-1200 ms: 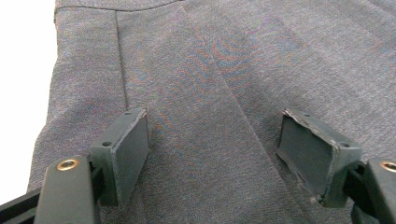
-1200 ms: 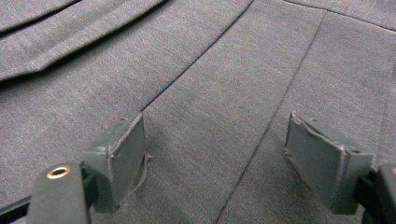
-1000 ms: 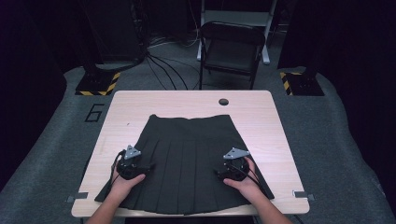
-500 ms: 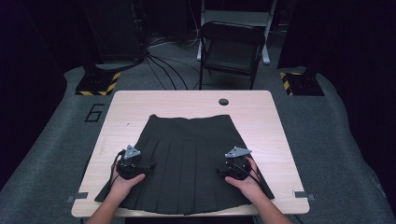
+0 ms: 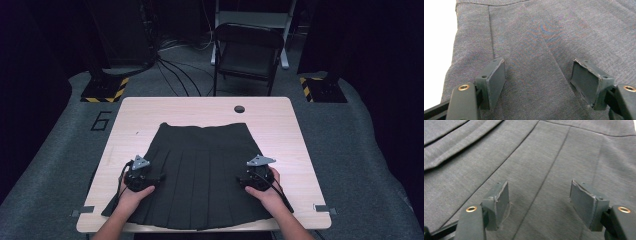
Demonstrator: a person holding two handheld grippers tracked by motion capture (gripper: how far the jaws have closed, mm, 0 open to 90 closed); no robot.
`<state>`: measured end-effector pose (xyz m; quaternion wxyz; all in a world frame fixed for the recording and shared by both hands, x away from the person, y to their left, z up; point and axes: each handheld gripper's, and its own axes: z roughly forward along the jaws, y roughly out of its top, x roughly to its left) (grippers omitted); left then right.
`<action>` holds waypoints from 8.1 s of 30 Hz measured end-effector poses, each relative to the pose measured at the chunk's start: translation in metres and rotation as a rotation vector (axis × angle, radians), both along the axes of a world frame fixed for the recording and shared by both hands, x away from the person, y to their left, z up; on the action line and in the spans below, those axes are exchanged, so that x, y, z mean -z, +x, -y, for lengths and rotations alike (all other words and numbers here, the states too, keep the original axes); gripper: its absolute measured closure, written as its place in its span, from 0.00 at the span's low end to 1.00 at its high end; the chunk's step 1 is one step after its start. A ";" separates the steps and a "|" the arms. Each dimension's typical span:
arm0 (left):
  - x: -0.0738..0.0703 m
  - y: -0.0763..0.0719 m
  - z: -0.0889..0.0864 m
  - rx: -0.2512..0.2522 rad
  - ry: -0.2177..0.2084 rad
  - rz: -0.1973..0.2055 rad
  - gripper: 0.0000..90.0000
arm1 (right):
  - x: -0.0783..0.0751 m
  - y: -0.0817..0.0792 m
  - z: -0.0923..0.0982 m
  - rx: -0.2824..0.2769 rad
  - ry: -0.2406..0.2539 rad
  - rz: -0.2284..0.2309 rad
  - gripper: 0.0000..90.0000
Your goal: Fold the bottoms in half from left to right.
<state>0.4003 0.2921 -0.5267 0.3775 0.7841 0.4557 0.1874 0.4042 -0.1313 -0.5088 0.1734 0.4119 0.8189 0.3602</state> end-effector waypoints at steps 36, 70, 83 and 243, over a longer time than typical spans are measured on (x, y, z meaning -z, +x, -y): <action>-0.018 -0.002 -0.019 -0.065 -0.076 0.004 0.38 | 0.009 0.007 0.021 0.099 -0.009 -0.033 0.35; -0.015 0.001 -0.066 -0.254 -0.102 -0.029 0.57 | 0.010 0.008 0.021 0.094 -0.003 -0.026 0.34; -0.008 0.003 -0.062 -0.237 -0.112 -0.044 0.60 | 0.010 0.008 0.021 0.091 -0.005 -0.025 0.34; -0.063 0.007 0.115 0.247 -0.230 -0.032 0.97 | 0.012 0.007 0.023 0.077 0.004 -0.017 0.34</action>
